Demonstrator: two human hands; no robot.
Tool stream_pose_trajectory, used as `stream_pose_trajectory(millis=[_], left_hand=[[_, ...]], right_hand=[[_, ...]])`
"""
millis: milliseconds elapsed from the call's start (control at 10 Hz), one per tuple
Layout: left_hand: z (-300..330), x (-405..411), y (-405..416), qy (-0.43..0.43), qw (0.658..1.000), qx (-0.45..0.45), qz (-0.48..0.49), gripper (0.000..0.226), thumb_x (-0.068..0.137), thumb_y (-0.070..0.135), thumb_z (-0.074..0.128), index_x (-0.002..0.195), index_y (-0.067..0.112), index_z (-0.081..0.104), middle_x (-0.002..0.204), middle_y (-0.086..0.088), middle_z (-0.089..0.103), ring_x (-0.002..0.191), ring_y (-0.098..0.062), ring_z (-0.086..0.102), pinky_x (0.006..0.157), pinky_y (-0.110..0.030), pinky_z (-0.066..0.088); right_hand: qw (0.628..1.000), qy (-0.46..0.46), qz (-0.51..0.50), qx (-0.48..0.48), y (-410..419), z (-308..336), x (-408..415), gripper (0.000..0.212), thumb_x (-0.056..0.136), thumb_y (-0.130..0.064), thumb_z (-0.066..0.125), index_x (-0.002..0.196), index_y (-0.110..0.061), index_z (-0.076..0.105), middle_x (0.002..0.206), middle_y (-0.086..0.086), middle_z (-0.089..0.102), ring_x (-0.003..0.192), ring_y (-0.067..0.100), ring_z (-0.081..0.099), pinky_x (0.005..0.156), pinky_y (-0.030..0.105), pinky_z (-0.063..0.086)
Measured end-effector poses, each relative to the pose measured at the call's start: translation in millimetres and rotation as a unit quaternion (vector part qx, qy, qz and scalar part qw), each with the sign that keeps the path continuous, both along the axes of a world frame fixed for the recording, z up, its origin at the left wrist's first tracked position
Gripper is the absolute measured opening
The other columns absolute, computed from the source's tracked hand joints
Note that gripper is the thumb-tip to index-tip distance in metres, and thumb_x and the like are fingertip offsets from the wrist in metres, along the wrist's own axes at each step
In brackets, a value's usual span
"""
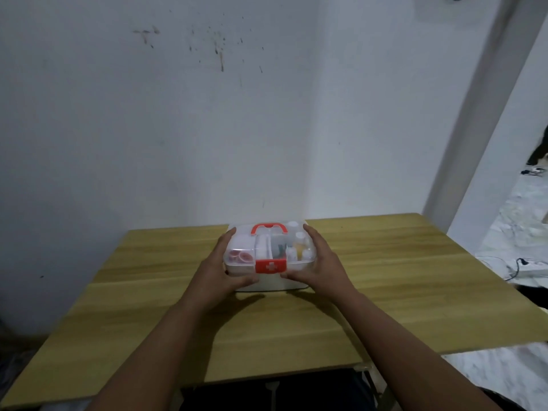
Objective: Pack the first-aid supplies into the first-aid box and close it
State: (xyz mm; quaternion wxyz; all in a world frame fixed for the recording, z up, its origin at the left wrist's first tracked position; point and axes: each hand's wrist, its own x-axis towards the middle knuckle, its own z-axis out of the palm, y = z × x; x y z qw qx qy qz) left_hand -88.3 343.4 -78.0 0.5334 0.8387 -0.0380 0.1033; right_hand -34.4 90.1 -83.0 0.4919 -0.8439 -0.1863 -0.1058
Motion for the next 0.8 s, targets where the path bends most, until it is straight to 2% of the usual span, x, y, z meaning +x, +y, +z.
stream_pose_trajectory(millis=[100, 200, 300, 400, 500, 600, 700, 800], left_hand=[[0.0, 19.7, 0.3, 0.006, 1.0, -0.006, -0.017, 0.108, 0.076, 0.008, 0.085, 0.149, 0.059, 0.024, 0.141, 0.015, 0.052, 0.122, -0.016, 0.059, 0.087, -0.04, 0.061], [-0.8, 46.3, -1.6, 0.017, 0.999, -0.035, -0.018, 0.103, 0.078, 0.003, 0.082, 0.146, 0.058, 0.029, 0.139, 0.015, 0.053, 0.121, -0.016, 0.059, 0.086, -0.042, 0.061], [-1.3, 77.4, 1.2, 0.006, 1.0, 0.008, 0.0, 0.106, 0.076, 0.01, 0.085, 0.149, 0.057, 0.024, 0.145, 0.012, 0.05, 0.125, -0.014, 0.056, 0.091, -0.041, 0.059], [-0.7, 102.8, 3.9, 0.004, 1.0, 0.013, 0.008, 0.108, 0.075, 0.011, 0.086, 0.141, 0.068, 0.023, 0.147, 0.009, 0.047, 0.126, -0.017, 0.056, 0.091, -0.045, 0.059], [0.1, 120.4, 3.8, 0.0, 1.0, 0.015, 0.01, 0.107, 0.075, 0.011, 0.086, 0.143, 0.064, 0.024, 0.148, 0.009, 0.047, 0.126, -0.015, 0.055, 0.09, -0.044, 0.06], [1.9, 134.3, 4.2, -0.007, 0.999, 0.045, 0.015, 0.107, 0.077, 0.01, 0.085, 0.153, 0.048, 0.022, 0.144, 0.01, 0.047, 0.119, -0.009, 0.056, 0.086, -0.033, 0.06], [14.2, 140.2, 2.8, -0.004, 0.998, 0.056, 0.017, 0.106, 0.076, 0.006, 0.085, 0.155, 0.039, 0.023, 0.133, 0.013, 0.046, 0.111, -0.007, 0.055, 0.08, -0.027, 0.058], [26.2, 135.1, -0.5, 0.004, 0.995, 0.101, 0.017, 0.112, 0.071, 0.01, 0.089, 0.157, 0.032, 0.021, 0.145, 0.004, 0.046, 0.116, -0.01, 0.05, 0.085, -0.028, 0.055]], right_hand=[[1.0, 0.003, 0.011, -0.021, -4.1, 4.1, 21.3, 0.113, 0.06, -0.038, 0.096, 0.153, -0.041, 0.032, 0.147, -0.017, 0.049, 0.124, 0.005, 0.051, 0.094, 0.023, 0.049], [1.0, 0.014, 0.009, -0.013, -2.3, 3.8, 48.4, 0.111, 0.061, -0.031, 0.097, 0.152, -0.039, 0.034, 0.146, -0.017, 0.049, 0.124, 0.005, 0.051, 0.092, 0.02, 0.051], [1.0, 0.022, 0.01, -0.003, 0.6, 3.0, 75.6, 0.112, 0.063, -0.027, 0.097, 0.155, -0.036, 0.033, 0.147, -0.011, 0.051, 0.128, 0.011, 0.052, 0.097, 0.025, 0.051], [0.999, 0.034, 0.011, -0.004, 3.7, 6.0, 99.3, 0.109, 0.066, -0.023, 0.095, 0.154, -0.034, 0.033, 0.139, -0.013, 0.053, 0.123, 0.012, 0.053, 0.098, 0.031, 0.051], [0.999, 0.037, 0.019, -0.001, 6.6, 9.7, 117.2, 0.105, 0.068, -0.022, 0.094, 0.151, -0.041, 0.032, 0.133, -0.014, 0.054, 0.119, 0.013, 0.054, 0.096, 0.032, 0.052], [0.999, 0.048, 0.01, -0.004, 11.2, 11.0, 129.2, 0.107, 0.068, -0.02, 0.094, 0.152, -0.041, 0.031, 0.134, -0.013, 0.054, 0.12, 0.014, 0.055, 0.093, 0.029, 0.052], [0.998, 0.056, 0.0, -0.016, 12.2, 13.5, 138.5, 0.114, 0.066, -0.022, 0.096, 0.156, -0.037, 0.028, 0.144, -0.006, 0.054, 0.126, 0.02, 0.055, 0.099, 0.035, 0.054], [0.996, 0.063, 0.007, -0.057, 11.5, 24.6, 133.0, 0.125, 0.063, -0.027, 0.097, 0.16, -0.031, 0.018, 0.147, -0.002, 0.051, 0.13, 0.022, 0.054, 0.1, 0.034, 0.051]])
